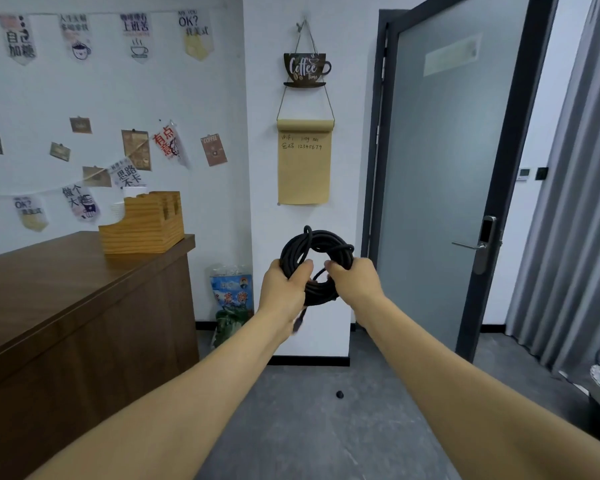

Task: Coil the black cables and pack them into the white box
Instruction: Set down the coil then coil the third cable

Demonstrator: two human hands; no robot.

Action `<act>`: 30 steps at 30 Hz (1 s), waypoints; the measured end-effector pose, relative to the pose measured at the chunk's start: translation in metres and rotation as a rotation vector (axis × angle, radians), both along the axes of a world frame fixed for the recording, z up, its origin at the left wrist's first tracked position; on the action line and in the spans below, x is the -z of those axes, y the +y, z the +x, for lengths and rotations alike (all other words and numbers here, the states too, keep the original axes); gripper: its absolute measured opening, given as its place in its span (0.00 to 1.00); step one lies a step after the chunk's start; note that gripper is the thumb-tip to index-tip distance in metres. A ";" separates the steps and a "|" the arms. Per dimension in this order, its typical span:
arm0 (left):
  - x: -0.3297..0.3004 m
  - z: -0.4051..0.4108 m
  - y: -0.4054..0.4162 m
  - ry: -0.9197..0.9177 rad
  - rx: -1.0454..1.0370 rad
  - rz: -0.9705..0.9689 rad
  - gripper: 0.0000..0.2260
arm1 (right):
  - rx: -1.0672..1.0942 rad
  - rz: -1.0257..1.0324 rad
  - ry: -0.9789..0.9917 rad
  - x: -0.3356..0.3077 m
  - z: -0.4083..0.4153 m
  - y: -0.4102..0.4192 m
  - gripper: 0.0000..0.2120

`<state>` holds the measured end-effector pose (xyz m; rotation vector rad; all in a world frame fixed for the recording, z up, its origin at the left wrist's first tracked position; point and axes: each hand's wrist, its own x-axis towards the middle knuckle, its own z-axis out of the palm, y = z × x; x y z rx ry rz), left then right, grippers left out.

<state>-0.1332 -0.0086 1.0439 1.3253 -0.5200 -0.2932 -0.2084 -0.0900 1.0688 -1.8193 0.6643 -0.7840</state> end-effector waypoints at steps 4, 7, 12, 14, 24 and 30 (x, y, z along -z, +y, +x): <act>-0.007 -0.001 0.004 0.006 0.024 0.001 0.06 | -0.063 0.187 -0.168 0.000 0.003 0.006 0.07; -0.008 -0.001 0.004 0.068 0.020 0.011 0.05 | -0.061 0.068 -0.026 -0.004 0.002 -0.001 0.10; -0.004 0.000 0.001 0.197 -0.002 0.055 0.10 | 0.114 -0.315 0.272 -0.002 -0.010 -0.004 0.24; -0.004 0.001 0.000 0.212 -0.019 0.076 0.12 | 0.250 -0.428 0.301 -0.001 -0.016 -0.002 0.26; -0.007 -0.007 -0.002 0.135 0.056 0.116 0.08 | 0.114 -0.525 0.176 -0.004 -0.019 -0.013 0.15; -0.008 -0.008 0.004 0.061 0.098 0.143 0.08 | 0.008 -0.277 0.103 -0.004 -0.020 -0.014 0.15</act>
